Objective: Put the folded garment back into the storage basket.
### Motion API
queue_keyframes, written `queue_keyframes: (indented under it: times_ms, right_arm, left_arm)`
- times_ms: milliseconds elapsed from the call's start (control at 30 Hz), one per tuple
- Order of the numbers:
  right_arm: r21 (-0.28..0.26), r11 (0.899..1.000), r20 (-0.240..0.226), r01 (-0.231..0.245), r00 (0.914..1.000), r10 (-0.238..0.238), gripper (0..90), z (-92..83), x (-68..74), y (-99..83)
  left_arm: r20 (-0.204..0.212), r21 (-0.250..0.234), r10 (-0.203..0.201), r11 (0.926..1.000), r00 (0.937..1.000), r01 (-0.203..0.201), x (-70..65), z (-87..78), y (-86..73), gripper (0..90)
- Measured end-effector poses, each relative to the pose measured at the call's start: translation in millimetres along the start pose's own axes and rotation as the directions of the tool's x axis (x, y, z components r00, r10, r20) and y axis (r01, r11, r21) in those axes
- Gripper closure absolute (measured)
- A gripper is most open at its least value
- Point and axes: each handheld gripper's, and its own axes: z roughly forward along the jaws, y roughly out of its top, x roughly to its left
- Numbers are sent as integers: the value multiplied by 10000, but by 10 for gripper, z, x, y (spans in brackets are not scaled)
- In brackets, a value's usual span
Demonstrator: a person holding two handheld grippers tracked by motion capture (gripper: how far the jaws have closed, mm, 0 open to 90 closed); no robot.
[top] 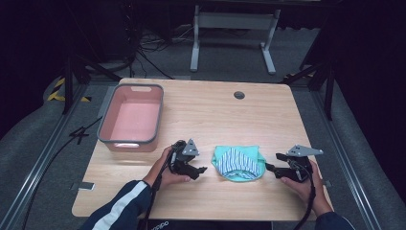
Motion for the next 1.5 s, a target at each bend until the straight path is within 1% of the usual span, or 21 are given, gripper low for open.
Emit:
queue_keyframes:
  times_ms: [67,167,233,400,500,567,600,633,700,733,767,833,867,967,1000,1067,1167,1233,1267,1400,1500]
  right_arm:
    - [20,10000,-54,13,10000,-13,375,60,37,63]
    - [143,9996,-189,237,9995,-235,400,164,100,147]
    - [234,9990,-172,370,9992,-366,407,232,116,189]
    - [547,9983,-100,195,9998,-189,421,381,93,230]
    - [827,9965,-3,143,9999,-144,414,447,114,204]
    - [921,9956,19,175,9998,-178,402,473,120,179]
    - [948,9955,21,51,10000,-53,394,486,126,169]
    - [951,9954,-25,-73,10000,75,389,494,125,161]
    - [929,9957,39,-36,10000,33,388,496,138,157]
    - [862,9963,62,-24,10000,19,389,493,155,147]
    - [834,9965,73,34,10000,-40,390,491,173,138]
    - [796,9968,43,72,10000,-76,399,488,188,130]
    - [853,9960,-43,259,9997,-257,441,476,218,129]
    - [933,9955,-20,179,9998,-178,481,471,246,139]
    - [945,9954,-16,172,9999,-171,488,470,250,141]
    - [1016,9948,-7,113,9999,-112,534,466,268,148]
    - [1088,9940,-91,85,9999,-75,660,461,312,159]
    - [1102,9939,-140,36,9999,-20,722,461,337,162]
    - [1109,9938,-186,39,9998,-19,736,461,340,163]
    - [1037,9946,-325,-106,9994,141,785,458,341,154]
    - [1015,9948,-306,1,9995,30,820,457,364,153]
  left_arm:
    - [-300,-168,-120,9998,9995,115,20,47,74,250]
    - [-373,-484,-568,9973,9977,549,73,126,180,262]
    - [-383,-614,-730,9956,9966,706,88,182,240,263]
    - [-318,-283,-746,9969,9967,737,58,382,335,250]
    - [-342,-45,-821,9966,9960,820,57,497,329,240]
    - [-239,76,-937,9956,9953,939,48,548,301,225]
    - [-138,109,-975,9952,9951,977,40,572,283,223]
    - [-130,-45,-1058,9944,9943,1057,40,575,262,222]
    - [-175,-154,-1097,9939,9938,1094,26,573,245,221]
    - [-164,-166,-1105,9938,9937,1102,20,572,240,221]
    - [-196,-153,-979,9951,9950,976,22,566,237,221]
    - [-210,-170,-1059,9943,9942,1055,5,566,233,223]
    - [-166,-122,-1014,9948,9947,1012,0,557,236,238]
    - [-47,-138,-921,9957,9957,920,-22,542,235,316]
    - [-97,-130,-905,9958,9958,904,-25,539,237,335]
    - [-56,-80,-990,9951,9951,989,-51,531,244,357]
    - [209,115,-776,9969,9968,774,-106,494,253,522]
    - [399,78,-747,9972,9964,744,-111,487,244,579]
    - [528,44,-838,9965,9951,837,-112,487,240,607]
    - [1018,-58,-860,9962,9911,871,-107,485,221,742]
    - [1305,-121,-992,9948,9865,1016,-87,484,205,780]
